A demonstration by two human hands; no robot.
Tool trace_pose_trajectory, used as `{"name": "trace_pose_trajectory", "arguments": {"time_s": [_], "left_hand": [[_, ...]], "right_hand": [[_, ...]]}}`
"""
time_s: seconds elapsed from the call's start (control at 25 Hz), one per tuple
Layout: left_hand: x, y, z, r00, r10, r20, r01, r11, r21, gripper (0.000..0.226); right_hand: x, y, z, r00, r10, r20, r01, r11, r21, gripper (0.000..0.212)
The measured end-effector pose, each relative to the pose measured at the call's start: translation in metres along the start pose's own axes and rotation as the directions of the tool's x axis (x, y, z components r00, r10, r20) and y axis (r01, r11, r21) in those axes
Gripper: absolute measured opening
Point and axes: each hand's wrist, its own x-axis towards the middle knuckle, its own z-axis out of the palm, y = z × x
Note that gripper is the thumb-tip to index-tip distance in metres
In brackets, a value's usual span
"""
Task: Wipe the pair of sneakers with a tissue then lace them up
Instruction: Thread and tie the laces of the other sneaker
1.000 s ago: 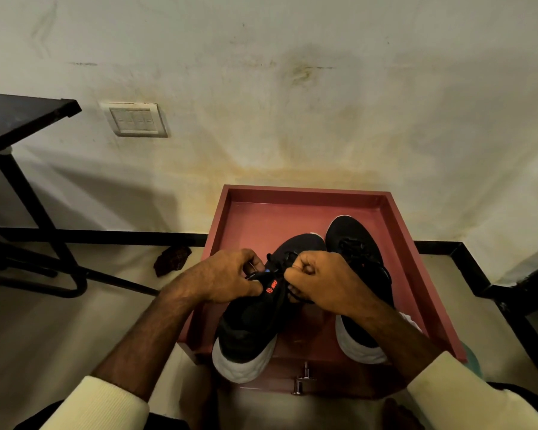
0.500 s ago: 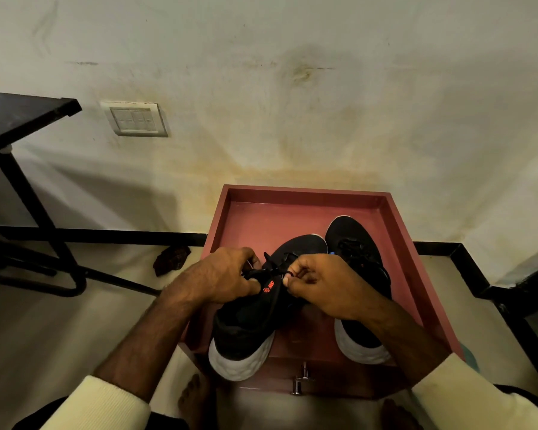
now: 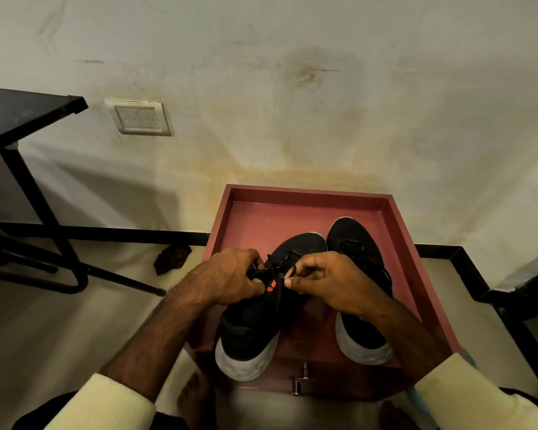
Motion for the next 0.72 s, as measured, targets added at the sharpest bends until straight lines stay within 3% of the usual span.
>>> {"name": "trace_pose_trajectory", "arguments": {"time_s": [0.4,0.72], "left_hand": [[0.0007,0.0001,0.0002,1.0,-0.007,0.009,0.007,1.0,-0.024,0.034],[0.0013,-0.0012,0.0012,1.0,0.0,0.001,0.0,1.0,-0.022,0.031]], "right_hand": [[0.0072,0.0001,-0.0056,0.977,0.17,0.128,-0.199,0.943,0.267,0.035],[-0.0015,0.0015,-0.0086,0.995,0.034,0.099,-0.045,0.993,0.114,0.017]]}}
